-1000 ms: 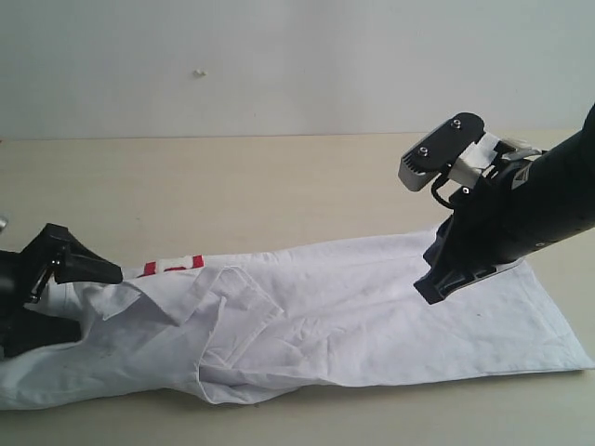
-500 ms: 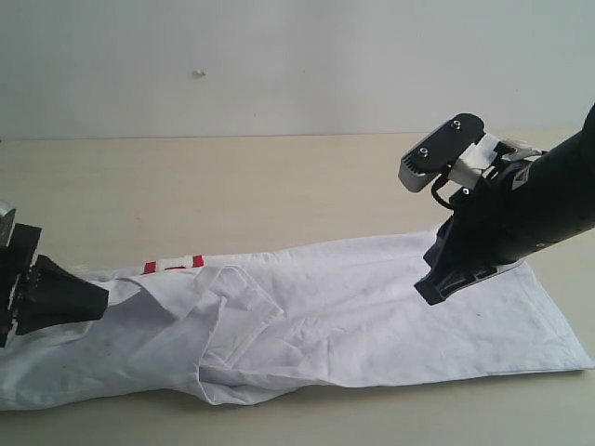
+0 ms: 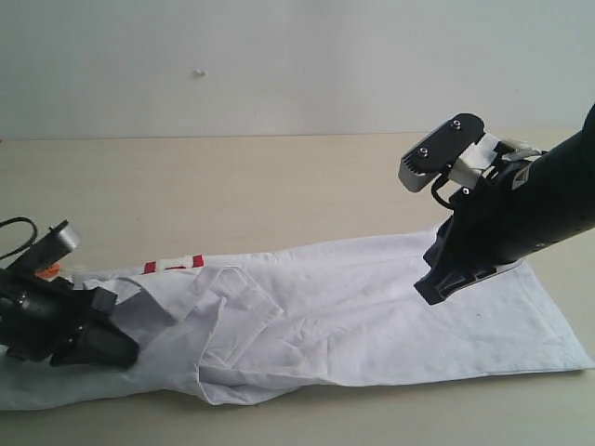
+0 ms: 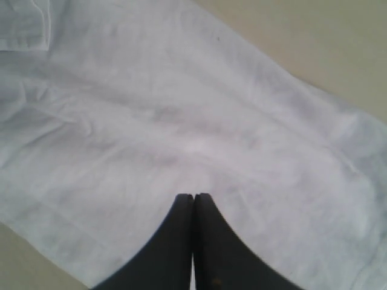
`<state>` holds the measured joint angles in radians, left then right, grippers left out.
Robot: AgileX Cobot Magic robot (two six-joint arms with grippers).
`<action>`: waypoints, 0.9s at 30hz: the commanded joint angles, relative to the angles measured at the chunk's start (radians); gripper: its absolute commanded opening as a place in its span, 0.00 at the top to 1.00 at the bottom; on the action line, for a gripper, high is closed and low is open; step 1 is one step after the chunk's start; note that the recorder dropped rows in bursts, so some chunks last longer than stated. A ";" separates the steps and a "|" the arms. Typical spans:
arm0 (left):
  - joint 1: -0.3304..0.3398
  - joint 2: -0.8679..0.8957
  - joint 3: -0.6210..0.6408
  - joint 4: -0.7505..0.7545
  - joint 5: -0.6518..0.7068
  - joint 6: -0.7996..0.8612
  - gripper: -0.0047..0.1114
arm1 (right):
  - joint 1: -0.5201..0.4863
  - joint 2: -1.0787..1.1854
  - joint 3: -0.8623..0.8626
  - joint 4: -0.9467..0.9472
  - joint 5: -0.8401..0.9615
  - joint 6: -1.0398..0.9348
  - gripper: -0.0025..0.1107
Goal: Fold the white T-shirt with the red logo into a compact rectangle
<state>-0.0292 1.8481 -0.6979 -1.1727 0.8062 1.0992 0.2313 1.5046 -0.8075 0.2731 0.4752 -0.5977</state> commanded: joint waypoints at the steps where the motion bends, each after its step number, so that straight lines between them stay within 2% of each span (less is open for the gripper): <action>1: -0.063 -0.009 -0.005 -0.186 -0.128 0.049 0.96 | 0.001 0.000 0.003 0.007 -0.002 -0.001 0.98; 12: -0.063 -0.009 -0.006 -0.572 -0.154 0.187 0.96 | 0.001 0.000 0.003 0.011 0.000 -0.001 0.98; 18: -0.063 -0.009 -0.073 -0.572 -0.159 0.181 0.94 | 0.001 0.000 0.003 0.011 0.000 -0.001 0.98; 20: -0.063 -0.009 -0.102 -0.572 -0.163 0.181 0.87 | 0.001 0.000 0.003 0.011 0.000 -0.001 0.98; 25: -0.043 -0.009 -0.172 -0.547 -0.165 0.179 0.53 | 0.001 0.000 0.003 0.012 0.014 -0.001 0.98; 27: -0.019 -0.013 -0.182 -0.467 -0.165 0.170 0.50 | 0.001 0.000 0.003 0.012 0.025 -0.001 0.98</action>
<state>-0.0759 1.8481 -0.8595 -1.7162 0.6395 1.2746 0.2313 1.5046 -0.8075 0.2810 0.4880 -0.5977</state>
